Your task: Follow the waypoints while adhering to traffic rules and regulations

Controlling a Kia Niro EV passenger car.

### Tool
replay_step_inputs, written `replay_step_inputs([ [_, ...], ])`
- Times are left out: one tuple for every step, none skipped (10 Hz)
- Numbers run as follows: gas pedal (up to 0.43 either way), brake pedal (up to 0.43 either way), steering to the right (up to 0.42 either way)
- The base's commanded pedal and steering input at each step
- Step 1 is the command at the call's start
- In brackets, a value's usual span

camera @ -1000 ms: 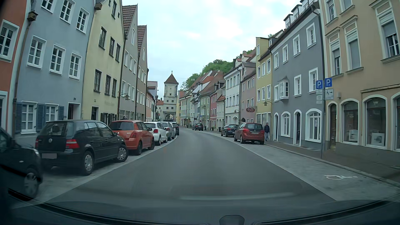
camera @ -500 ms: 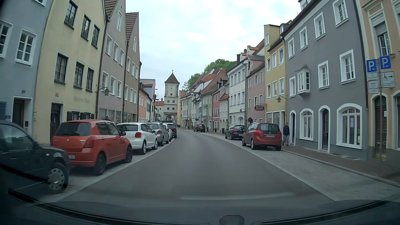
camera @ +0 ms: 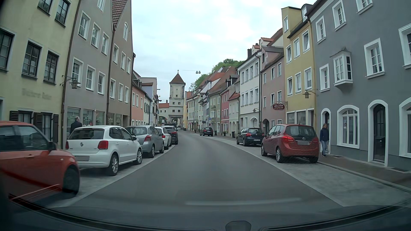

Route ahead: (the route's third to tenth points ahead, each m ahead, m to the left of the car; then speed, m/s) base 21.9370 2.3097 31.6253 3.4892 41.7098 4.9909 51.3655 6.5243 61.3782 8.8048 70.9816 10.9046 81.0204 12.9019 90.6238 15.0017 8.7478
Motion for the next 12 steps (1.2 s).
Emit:
replay_step_inputs([
  [0.067,0.000,-0.011],
  [0.059,0.000,-0.014],
  [0.059,0.000,-0.014],
  [0.059,0.000,-0.015],
  [0.047,0.000,-0.016],
  [0.047,0.000,-0.019],
  [0.047,0.000,-0.023],
  [0.047,0.000,-0.024],
  [0.047,0.000,-0.025],
  [0.047,0.000,-0.025],
  [0.047,0.000,-0.025],
  [0.047,0.000,-0.026],
])
